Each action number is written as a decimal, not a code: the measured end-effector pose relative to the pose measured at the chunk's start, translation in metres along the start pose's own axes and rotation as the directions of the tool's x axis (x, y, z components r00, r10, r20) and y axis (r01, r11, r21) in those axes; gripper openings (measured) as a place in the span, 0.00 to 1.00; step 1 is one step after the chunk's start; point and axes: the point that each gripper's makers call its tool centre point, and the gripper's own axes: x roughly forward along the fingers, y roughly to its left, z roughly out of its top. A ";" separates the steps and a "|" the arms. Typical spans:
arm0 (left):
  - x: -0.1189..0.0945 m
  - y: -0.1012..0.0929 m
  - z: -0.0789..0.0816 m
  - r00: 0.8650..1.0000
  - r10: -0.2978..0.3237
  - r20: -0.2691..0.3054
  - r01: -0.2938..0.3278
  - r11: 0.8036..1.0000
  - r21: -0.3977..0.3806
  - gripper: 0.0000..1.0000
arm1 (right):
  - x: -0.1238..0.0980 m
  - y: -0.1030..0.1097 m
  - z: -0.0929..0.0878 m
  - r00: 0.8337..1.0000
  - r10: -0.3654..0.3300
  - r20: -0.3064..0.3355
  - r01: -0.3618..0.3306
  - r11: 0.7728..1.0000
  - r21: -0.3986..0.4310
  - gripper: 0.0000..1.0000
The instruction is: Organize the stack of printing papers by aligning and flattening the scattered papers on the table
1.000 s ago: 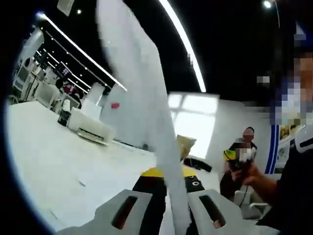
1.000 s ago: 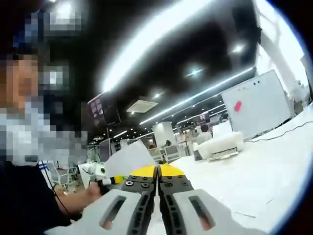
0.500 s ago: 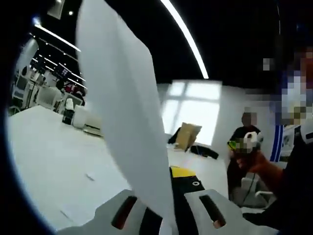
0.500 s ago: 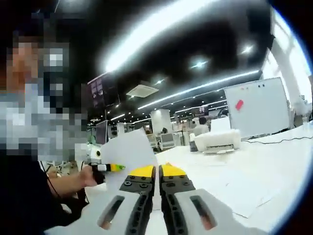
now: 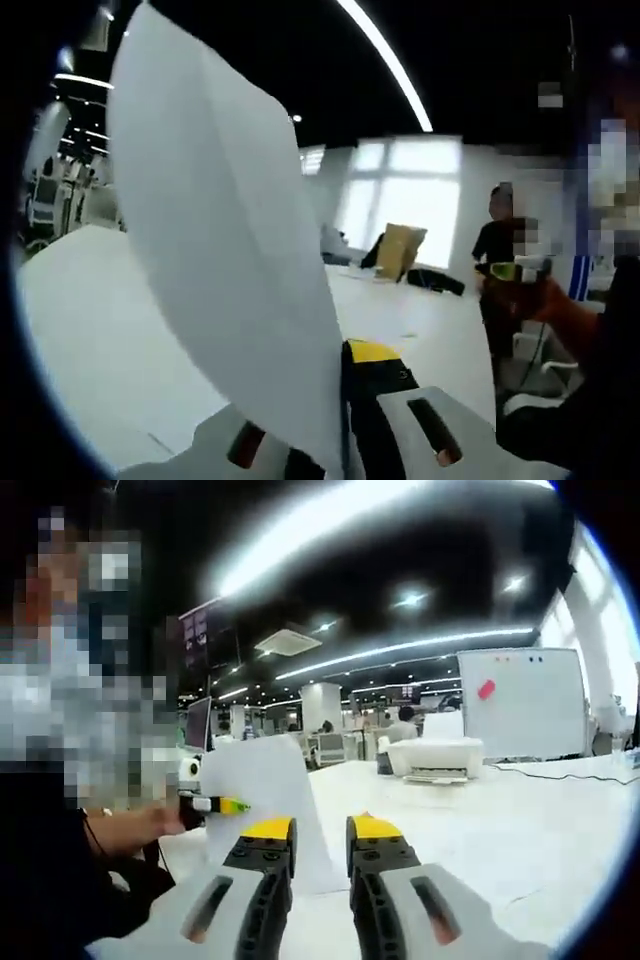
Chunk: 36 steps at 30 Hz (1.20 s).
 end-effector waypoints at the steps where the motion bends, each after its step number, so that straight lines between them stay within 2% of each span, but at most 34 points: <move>1: 0.000 0.001 -0.001 1.000 0.007 -0.006 -0.007 1.000 0.010 0.05 | 0.000 0.000 -0.001 1.000 -0.003 -0.005 0.003 1.000 -0.005 0.17; 7: -0.002 0.008 -0.005 0.998 0.039 -0.042 -0.036 0.997 0.075 0.05 | -0.001 -0.004 -0.009 0.999 -0.011 -0.033 0.011 1.000 0.004 0.18; 15: -0.013 0.017 -0.001 0.998 0.051 -0.030 -0.049 0.996 0.070 0.05 | -0.004 -0.007 -0.011 0.999 -0.023 -0.043 0.023 1.000 -0.001 0.21; 24: -0.037 0.028 0.007 0.997 0.072 -0.017 -0.071 0.996 0.055 0.05 | -0.005 -0.011 -0.019 0.996 -0.045 -0.072 0.044 0.999 -0.004 0.29; 36: -0.064 0.042 -0.002 0.993 0.111 -0.034 -0.110 0.993 0.041 0.05 | -0.006 -0.014 -0.023 0.993 -0.062 -0.099 0.062 0.998 0.002 0.31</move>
